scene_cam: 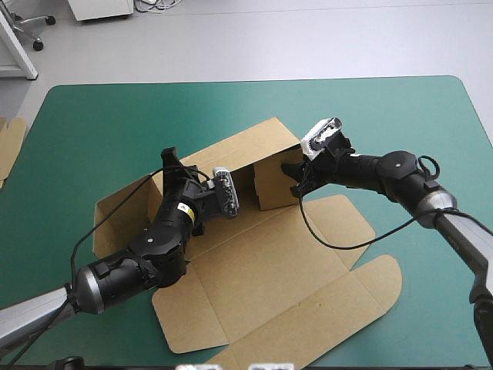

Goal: Fold the box

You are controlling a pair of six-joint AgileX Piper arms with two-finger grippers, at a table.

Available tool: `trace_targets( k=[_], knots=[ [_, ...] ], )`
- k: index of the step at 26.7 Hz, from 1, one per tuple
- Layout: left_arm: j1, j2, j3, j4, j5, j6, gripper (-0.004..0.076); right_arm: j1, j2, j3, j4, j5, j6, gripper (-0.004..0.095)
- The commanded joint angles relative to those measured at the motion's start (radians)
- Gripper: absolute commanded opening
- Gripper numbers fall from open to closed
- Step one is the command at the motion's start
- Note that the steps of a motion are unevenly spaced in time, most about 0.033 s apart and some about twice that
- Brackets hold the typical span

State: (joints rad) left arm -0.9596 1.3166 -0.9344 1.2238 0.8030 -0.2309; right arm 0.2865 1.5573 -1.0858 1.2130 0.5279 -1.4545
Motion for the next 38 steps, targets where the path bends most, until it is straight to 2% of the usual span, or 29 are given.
trace_targets(
  k=[1,10,17,25,35,37,38],
  knots=[
    [-0.007,-0.023,-0.024,-0.03,-0.048,-0.019,-0.0014,0.022,-0.014,-0.025,0.052,-0.03,-0.036,0.0466],
    [-0.007,-0.023,-0.024,-0.03,-0.059,-0.019,-0.0014,0.033,-0.01,-0.025,0.126,-0.075,-0.096,0.0465],
    [-0.007,-0.023,-0.024,-0.03,-0.057,-0.019,-0.0014,0.099,-0.005,-0.025,0.155,-0.221,-0.14,0.0461],
    [-0.007,-0.023,-0.024,-0.03,-0.056,-0.019,-0.0014,0.131,0.014,-0.025,0.253,-0.268,-0.14,0.0441],
    [-0.007,-0.023,-0.024,-0.03,-0.056,-0.019,-0.0014,0.131,0.014,-0.025,0.278,-0.264,-0.137,0.0347],
    [-0.007,-0.023,-0.024,-0.03,-0.056,-0.019,-0.0014,0.131,0.014,-0.025,0.288,-0.264,-0.137,0.0279],
    [-0.007,-0.023,-0.024,-0.03,-0.056,-0.019,-0.0014,0.131,0.014,-0.025,0.29,-0.264,-0.137,0.0214]
  ],
)
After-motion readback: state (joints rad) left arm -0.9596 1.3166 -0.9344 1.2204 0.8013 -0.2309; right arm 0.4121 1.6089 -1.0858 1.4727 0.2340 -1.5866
